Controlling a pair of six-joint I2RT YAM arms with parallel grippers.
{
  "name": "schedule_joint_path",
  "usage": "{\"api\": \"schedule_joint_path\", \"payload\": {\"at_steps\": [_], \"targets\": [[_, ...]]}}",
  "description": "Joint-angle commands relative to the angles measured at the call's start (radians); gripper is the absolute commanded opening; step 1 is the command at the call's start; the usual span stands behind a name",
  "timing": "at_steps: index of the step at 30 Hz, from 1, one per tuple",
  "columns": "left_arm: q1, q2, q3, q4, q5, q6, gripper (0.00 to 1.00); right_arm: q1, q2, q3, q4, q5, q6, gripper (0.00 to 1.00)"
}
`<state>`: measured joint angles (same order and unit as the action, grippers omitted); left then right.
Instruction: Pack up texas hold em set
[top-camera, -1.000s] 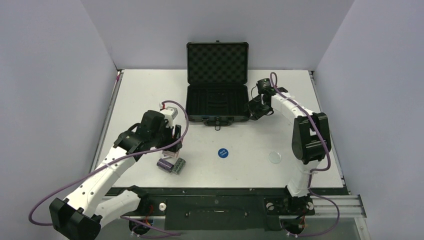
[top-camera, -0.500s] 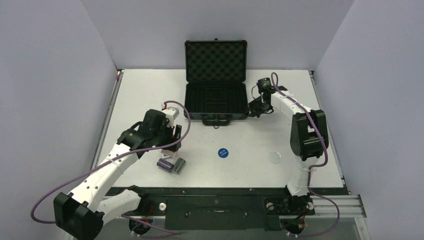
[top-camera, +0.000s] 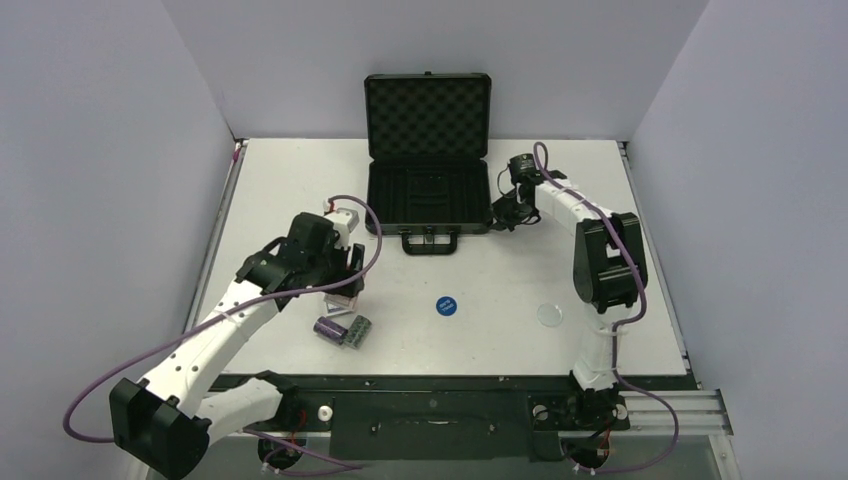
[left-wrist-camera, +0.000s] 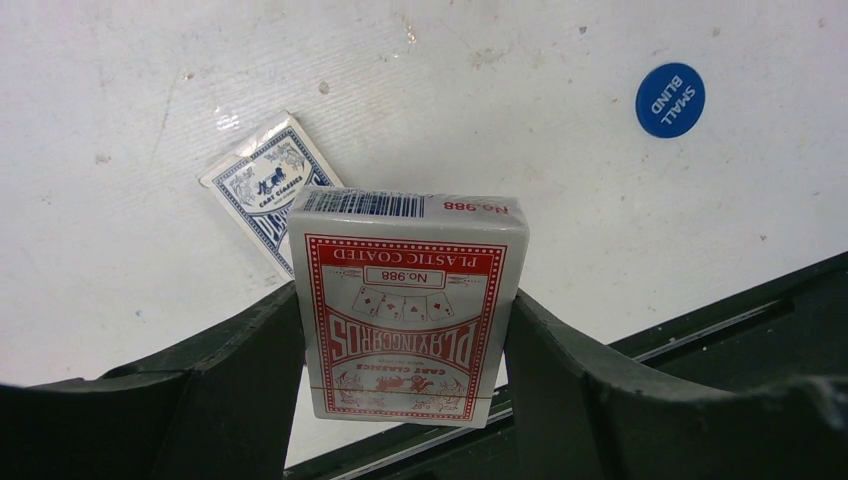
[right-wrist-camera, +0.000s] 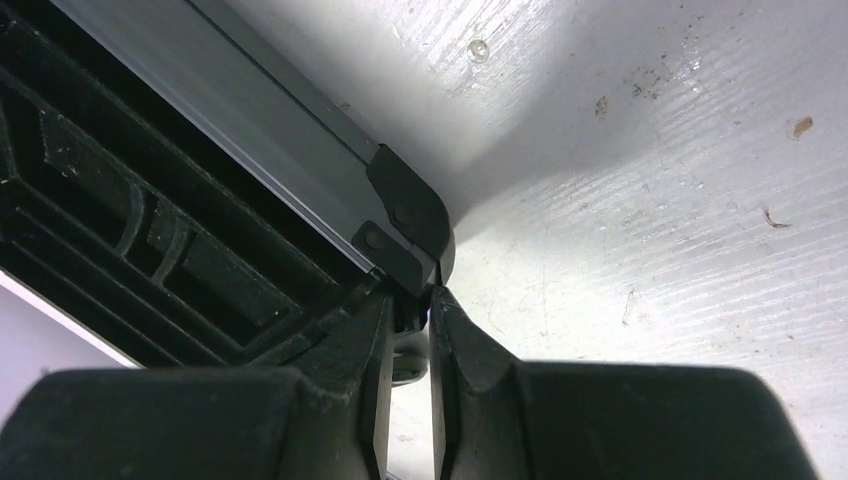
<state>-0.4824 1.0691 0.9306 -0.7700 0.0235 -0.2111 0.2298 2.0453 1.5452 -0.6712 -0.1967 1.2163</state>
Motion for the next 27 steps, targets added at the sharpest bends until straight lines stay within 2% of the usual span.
{"api": "schedule_joint_path", "payload": {"at_steps": [1,4,12,21,27], "targets": [[0.007,0.012,0.093,0.045,0.017,-0.026,0.01,0.002,-0.047,-0.108,0.072,0.129,-0.085,0.0],[0.006,0.039,0.123,0.053,0.041,-0.04,0.01,0.009,-0.121,-0.235,0.089,0.14,-0.138,0.0],[0.003,0.11,0.201,0.093,0.11,-0.094,0.0,0.008,-0.22,-0.445,0.131,0.142,-0.268,0.0],[-0.036,0.205,0.289,0.14,0.139,-0.161,0.0,0.0,-0.374,-0.634,0.141,0.143,-0.315,0.0],[-0.097,0.266,0.322,0.19,0.121,-0.264,0.0,0.001,-0.482,-0.755,0.135,0.144,-0.32,0.0]]}}
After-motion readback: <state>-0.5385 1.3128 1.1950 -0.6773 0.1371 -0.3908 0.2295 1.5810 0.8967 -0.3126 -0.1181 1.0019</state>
